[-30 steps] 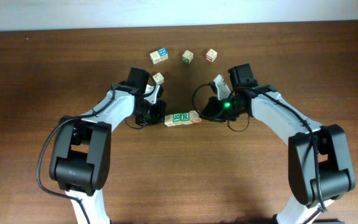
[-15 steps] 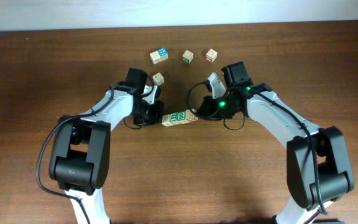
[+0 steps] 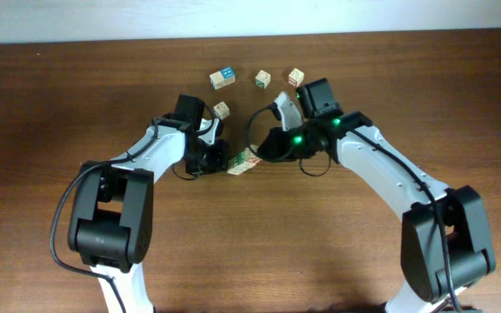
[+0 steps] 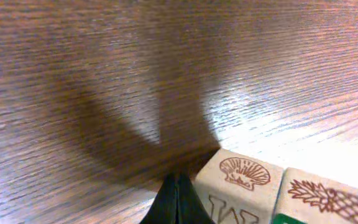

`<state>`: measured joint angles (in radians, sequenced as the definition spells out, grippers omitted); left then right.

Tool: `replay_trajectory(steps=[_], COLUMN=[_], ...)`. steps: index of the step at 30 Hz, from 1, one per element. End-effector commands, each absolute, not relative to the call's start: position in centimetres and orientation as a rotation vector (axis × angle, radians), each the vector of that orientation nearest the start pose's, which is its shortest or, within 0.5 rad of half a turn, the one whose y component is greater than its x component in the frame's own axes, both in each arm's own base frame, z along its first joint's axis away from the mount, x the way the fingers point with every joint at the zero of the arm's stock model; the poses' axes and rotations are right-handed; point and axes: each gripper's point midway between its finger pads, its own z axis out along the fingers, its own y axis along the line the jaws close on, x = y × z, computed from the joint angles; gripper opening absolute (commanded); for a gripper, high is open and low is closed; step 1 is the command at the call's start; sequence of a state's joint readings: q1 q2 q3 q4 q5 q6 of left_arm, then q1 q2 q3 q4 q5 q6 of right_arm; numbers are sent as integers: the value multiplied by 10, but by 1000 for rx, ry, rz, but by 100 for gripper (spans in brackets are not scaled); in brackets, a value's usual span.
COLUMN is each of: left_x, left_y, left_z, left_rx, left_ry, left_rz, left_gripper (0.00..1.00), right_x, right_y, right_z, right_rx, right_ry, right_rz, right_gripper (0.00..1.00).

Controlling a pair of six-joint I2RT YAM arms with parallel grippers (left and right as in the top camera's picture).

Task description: Rotate 4 blocks

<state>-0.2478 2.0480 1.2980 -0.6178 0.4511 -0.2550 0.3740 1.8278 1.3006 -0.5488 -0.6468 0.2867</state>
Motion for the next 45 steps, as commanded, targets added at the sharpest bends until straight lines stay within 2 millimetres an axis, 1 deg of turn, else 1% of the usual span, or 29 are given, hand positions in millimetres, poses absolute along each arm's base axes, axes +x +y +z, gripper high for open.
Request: replay_trajectory(steps=[1, 9, 12, 13, 14, 16, 17, 18, 19, 21, 22, 23, 24, 26, 31, 37, 41, 43, 44, 45], left_x=[363, 362, 363, 367, 369, 376, 381, 388, 392, 403, 409, 415, 417, 418, 418, 419, 418, 417, 417, 417], left_y=[-214, -213, -210, -204, -202, -194, -185, -172, -165, -148, -139, -131, -127, -126, -122, -121, -121, -121, -121, -121], left_z=[17, 17, 15, 12, 12, 12, 11, 10, 13, 29, 39, 53, 60, 65, 64, 63, 63, 63, 63, 63], left_rx=[152, 149, 146, 134, 127, 99, 75, 38, 17, 4, -6, -9, -9, -9, -16, -17, -18, -18, -18, -18], left_ry=[2939, 2946, 2950, 2952, 2947, 2931, 2930, 2932, 2931, 2903, 2882, 2844, 2825, 2812, 2817, 2818, 2822, 2825, 2825, 2825], left_rz=[-986, -985, -954, -904, -893, -884, -848, -784, -757, -692, -634, -573, -541, -526, -499, -488, -488, -487, -487, -487], left_gripper=[0, 0, 0, 0, 0, 0, 0, 0, 0, 0, 0, 0, 0, 0, 0, 0, 0, 0, 0, 0], right_x=[342, 344, 350, 354, 357, 361, 362, 363, 363, 363, 362, 362, 361, 359, 348, 349, 355, 355, 354, 355], right_y=[270, 267, 260, 253, 247, 241, 239, 236, 236, 236, 237, 237, 237, 241, 252, 252, 255, 255, 256, 256], right_z=[97, 94, 89, 84, 80, 77, 75, 74, 74, 74, 74, 74, 75, 77, 76, 77, 86, 86, 86, 87], right_rx=[-392, -375, -298, -244, -188, -149, -127, -112, -111, -113, -114, -116, -120, -139, -188, -188, -192, -192, -193, -193], right_ry=[2732, 2743, 2770, 2789, 2805, 2811, 2817, 2822, 2823, 2823, 2824, 2826, 2828, 2828, 2844, 2841, 2822, 2822, 2822, 2820], right_rz=[1115, 1076, 1011, 936, 882, 825, 804, 781, 778, 780, 785, 788, 789, 812, 814, 815, 822, 823, 827, 828], right_gripper=[4, 4, 4, 4, 4, 4, 4, 4, 4, 4, 4, 4, 4, 4, 4, 4, 5, 5, 6, 10])
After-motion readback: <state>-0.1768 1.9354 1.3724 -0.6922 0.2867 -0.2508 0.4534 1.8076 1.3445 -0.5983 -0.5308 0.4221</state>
